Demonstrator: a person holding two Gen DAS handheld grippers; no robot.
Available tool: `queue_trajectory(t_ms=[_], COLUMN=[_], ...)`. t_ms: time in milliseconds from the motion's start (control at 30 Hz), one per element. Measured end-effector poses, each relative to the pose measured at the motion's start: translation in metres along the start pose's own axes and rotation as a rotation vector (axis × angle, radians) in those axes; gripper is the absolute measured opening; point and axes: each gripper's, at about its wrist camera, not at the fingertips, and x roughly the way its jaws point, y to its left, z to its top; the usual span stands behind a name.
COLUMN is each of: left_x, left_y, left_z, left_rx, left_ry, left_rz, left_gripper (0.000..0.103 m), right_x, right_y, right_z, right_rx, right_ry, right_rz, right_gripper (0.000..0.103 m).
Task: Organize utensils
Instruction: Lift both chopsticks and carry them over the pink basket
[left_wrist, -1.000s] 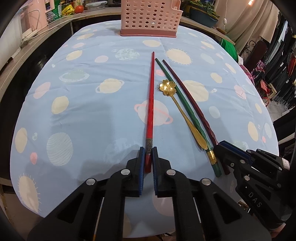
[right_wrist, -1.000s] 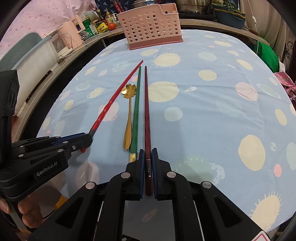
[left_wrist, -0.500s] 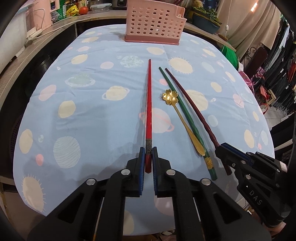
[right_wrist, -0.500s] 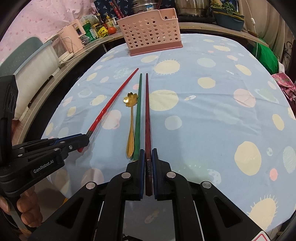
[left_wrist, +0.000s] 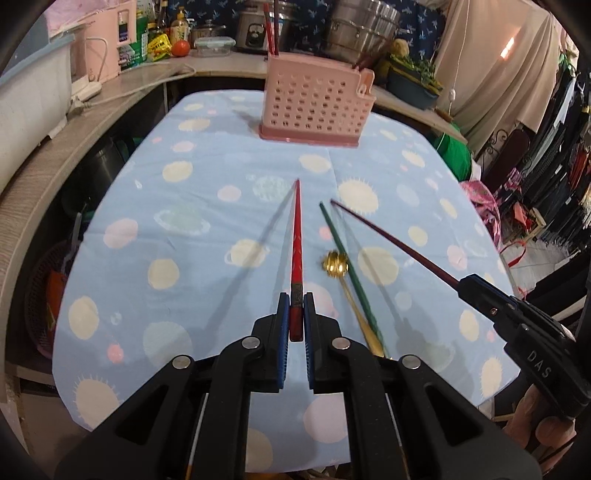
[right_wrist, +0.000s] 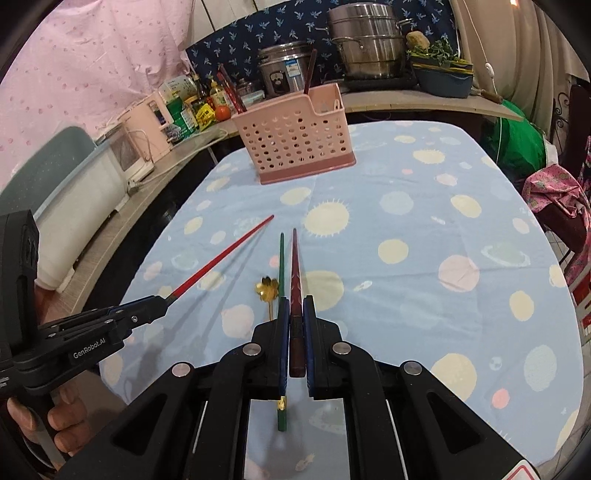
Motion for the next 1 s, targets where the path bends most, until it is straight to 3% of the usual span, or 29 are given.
queue_trajectory(t_ms=[367, 1000], left_x=[-0.035, -0.050], left_y=[0.002, -0.004], left_z=[0.058, 0.138], left_rx=[-0.017, -0.013], left_ry=[-0.133, -0.250], left_rz=[-0.001, -0.006], left_gripper=[0.007, 0.007], right_x=[-0.026, -0.028], right_y=[0.000, -0.001], right_z=[0.058, 0.114], right_rx=[-0.004, -0.004], right_ry=[-0.152, -0.247], right_rz=[0.015, 0.017], right_gripper=[0.007, 0.007])
